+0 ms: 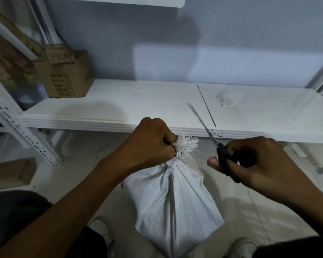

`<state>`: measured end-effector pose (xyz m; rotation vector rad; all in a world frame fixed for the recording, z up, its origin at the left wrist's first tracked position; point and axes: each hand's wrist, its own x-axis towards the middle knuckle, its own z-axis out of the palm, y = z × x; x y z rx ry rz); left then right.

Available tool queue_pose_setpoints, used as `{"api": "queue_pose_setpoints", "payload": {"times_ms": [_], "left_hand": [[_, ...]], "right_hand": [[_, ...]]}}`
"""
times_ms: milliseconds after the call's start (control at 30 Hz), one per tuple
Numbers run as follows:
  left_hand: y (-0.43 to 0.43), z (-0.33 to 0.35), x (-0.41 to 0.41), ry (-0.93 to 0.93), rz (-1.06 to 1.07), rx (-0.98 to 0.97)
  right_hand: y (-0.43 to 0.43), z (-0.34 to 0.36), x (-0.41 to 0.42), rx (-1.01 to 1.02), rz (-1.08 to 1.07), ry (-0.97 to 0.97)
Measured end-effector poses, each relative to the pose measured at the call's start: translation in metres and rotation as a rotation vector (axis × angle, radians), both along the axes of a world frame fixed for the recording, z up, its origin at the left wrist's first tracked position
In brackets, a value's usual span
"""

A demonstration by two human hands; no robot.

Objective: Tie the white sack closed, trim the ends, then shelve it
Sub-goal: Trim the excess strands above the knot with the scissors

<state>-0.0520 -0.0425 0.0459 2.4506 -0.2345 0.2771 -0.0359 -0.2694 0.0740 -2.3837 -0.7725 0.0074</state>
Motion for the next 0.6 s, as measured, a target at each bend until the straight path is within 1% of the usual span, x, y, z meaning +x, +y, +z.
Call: {"api": "queue_pose_setpoints", "payload": {"times_ms": [200, 233, 333, 400, 467, 500, 533, 600], "left_hand": [[0.002, -0.004, 0.001, 0.035, 0.023, 0.003], [0.003, -0.004, 0.001, 0.036, 0.029, -0.005], [0.004, -0.012, 0.006, 0.018, 0.097, -0.053], [0.001, -0.023, 0.013, -0.014, 0.218, -0.095], [0.0, -0.037, 0.022, -0.054, 0.318, -0.093], [0.0, -0.046, 0.026, -0.055, 0.343, -0.082], [-0.001, -0.054, 0.03, -0.025, 0.357, -0.079], [0.0, -0.071, 0.038, 0.083, 0.384, -0.09]], "right_hand": [[-0.001, -0.001, 0.0, 0.096, -0.116, 0.069], [0.0, -0.001, 0.001, 0.162, -0.146, 0.11], [0.002, -0.004, 0.007, 0.455, -0.276, 0.335], [0.003, -0.008, 0.011, 0.542, -0.354, 0.444], [0.002, -0.011, 0.013, 0.547, -0.386, 0.477], [0.002, -0.012, 0.014, 0.523, -0.388, 0.459], [0.001, -0.014, 0.015, 0.474, -0.384, 0.419], [-0.002, -0.017, 0.017, 0.309, -0.349, 0.295]]}}
